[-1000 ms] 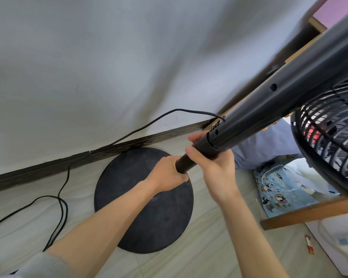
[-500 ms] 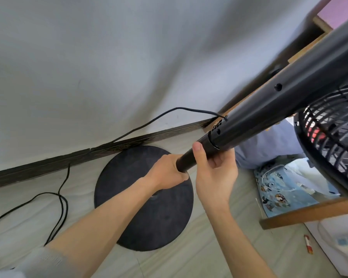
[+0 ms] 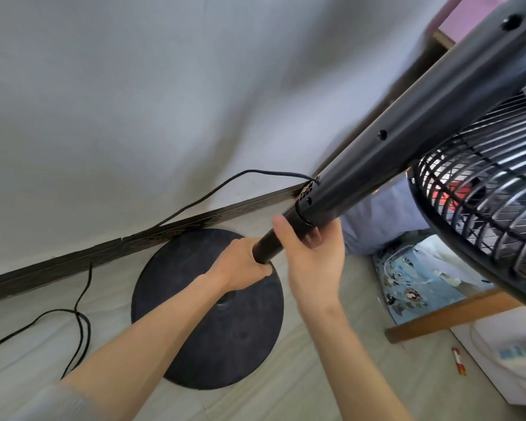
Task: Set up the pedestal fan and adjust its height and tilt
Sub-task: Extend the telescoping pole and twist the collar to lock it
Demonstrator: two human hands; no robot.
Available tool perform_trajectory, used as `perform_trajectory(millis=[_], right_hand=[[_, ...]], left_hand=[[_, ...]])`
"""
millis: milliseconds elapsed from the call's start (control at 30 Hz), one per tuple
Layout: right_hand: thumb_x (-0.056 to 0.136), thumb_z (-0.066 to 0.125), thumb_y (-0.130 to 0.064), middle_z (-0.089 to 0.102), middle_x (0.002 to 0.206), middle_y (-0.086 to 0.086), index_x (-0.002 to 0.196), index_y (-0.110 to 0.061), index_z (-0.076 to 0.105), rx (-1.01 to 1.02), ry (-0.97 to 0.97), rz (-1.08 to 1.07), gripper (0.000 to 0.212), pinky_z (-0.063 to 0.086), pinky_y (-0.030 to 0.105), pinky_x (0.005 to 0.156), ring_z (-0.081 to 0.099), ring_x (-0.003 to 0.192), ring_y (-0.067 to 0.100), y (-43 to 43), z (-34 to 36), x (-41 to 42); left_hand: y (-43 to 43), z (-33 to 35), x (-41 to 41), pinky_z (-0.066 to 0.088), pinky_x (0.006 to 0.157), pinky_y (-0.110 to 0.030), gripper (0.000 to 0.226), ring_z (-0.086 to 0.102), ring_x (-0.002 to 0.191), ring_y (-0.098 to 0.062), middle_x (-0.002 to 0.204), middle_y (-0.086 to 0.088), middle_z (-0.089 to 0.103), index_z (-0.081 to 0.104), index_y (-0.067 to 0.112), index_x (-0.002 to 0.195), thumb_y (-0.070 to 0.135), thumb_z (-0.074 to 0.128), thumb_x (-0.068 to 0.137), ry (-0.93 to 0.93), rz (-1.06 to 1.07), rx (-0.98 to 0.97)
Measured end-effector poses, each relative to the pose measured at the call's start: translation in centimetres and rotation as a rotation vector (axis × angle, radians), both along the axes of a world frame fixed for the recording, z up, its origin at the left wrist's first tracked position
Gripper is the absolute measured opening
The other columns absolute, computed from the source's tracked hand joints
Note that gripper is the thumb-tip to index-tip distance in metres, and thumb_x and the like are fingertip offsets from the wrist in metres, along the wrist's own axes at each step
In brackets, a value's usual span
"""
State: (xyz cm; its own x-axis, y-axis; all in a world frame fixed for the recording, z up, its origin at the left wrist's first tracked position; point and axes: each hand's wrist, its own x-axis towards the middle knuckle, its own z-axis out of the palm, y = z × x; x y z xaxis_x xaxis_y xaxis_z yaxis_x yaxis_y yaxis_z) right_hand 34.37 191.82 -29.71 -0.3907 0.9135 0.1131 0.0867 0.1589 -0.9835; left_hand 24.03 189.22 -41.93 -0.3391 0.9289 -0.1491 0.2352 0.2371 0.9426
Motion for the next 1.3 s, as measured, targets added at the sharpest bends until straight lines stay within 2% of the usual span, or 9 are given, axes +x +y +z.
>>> perform_trajectory(millis=[200,333,433,533,600,867,933,1133,1300], right_hand=[[0.089,0.075,-0.014,0.071,0.109,0.004,0.125,-0.008,0.054,0.009,0.033,-0.179,0.042,0.053,0.033,0.096,0.068,0.104,0.018,-1.3,-0.6,-2.8],[0.077,0.081,-0.009,0.068,0.08,-0.007,0.103,-0.003,0.061,0.016,0.06,-0.182,0.034,0.057,0.03,0.08,0.067,0.079,0.011,-0.4,-1.1,-3.5],[0.065,0.074,0.006,0.063,0.072,-0.009,0.072,-0.024,0.067,-0.02,0.046,0.132,0.031,0.052,0.025,0.069,0.06,0.072,0.01,2.1,-0.1,-2.2],[0.064,0.07,0.016,0.064,0.086,-0.006,0.078,-0.031,0.069,-0.195,-0.024,0.66,0.049,0.052,0.033,0.082,0.063,0.094,0.018,4.6,2.0,-0.7],[0.065,0.069,0.019,0.067,0.093,-0.004,0.083,-0.028,0.069,-0.276,-0.02,0.74,0.05,0.051,0.034,0.089,0.063,0.104,0.022,5.4,2.3,-0.2],[0.08,0.084,-0.01,0.073,0.094,-0.011,0.114,-0.01,0.063,0.019,0.039,-0.238,0.04,0.057,0.024,0.086,0.071,0.092,0.007,-1.5,-1.7,-3.4],[0.078,0.082,-0.005,0.071,0.083,-0.012,0.101,-0.009,0.065,0.052,0.037,-0.197,0.029,0.056,0.026,0.079,0.07,0.082,0.007,-0.8,-1.6,-3.3],[0.065,0.073,0.013,0.067,0.088,-0.006,0.079,-0.032,0.07,-0.242,-0.054,0.65,0.047,0.048,0.039,0.089,0.061,0.1,0.02,4.6,2.3,-0.3],[0.073,0.084,-0.008,0.072,0.097,-0.001,0.105,-0.016,0.067,-0.037,-0.02,-0.035,0.037,0.055,0.031,0.086,0.07,0.094,0.013,0.7,-0.6,-1.7]], left_hand=[[-0.4,0.0,0.1,0.033,0.052,-0.026,0.01,0.043,0.044,-0.004,0.047,0.02,0.052,0.053,0.044,0.054,0.044,0.059,0.062,-0.012,-0.005,0.077],[-0.2,-0.3,-0.1,0.035,0.051,-0.026,0.024,0.044,0.044,-0.005,0.047,0.018,0.053,0.054,0.045,0.055,0.031,0.068,0.069,-0.019,-0.017,0.068],[-0.1,-0.3,-0.4,0.044,0.053,-0.034,0.021,0.051,0.05,-0.008,0.054,0.013,0.057,0.056,0.043,0.06,0.028,0.07,0.063,-0.022,-0.009,0.024],[-0.2,0.0,-0.4,0.05,0.057,-0.039,0.017,0.058,0.053,-0.013,0.057,0.011,0.06,0.056,0.042,0.061,0.029,0.068,0.058,-0.016,-0.007,-0.005],[-0.3,0.2,-0.2,0.053,0.059,-0.043,0.017,0.062,0.056,-0.018,0.06,0.009,0.063,0.057,0.04,0.064,0.028,0.068,0.06,-0.013,-0.017,-0.009],[-0.7,0.5,0.1,0.031,0.048,-0.019,0.009,0.044,0.043,-0.003,0.047,0.02,0.053,0.052,0.046,0.055,0.047,0.056,0.063,-0.002,-0.04,0.09],[-0.6,0.3,0.0,0.031,0.048,-0.02,0.009,0.044,0.042,-0.003,0.046,0.019,0.052,0.053,0.046,0.054,0.044,0.058,0.062,-0.007,-0.027,0.09],[-0.1,-0.3,-0.3,0.047,0.054,-0.034,0.014,0.06,0.052,-0.013,0.06,0.011,0.065,0.059,0.041,0.064,0.033,0.069,0.058,-0.016,0.005,-0.013],[-0.1,0.2,-0.2,0.041,0.053,-0.026,0.019,0.053,0.047,-0.005,0.053,0.017,0.059,0.057,0.048,0.059,0.034,0.068,0.065,-0.009,-0.029,0.012]])
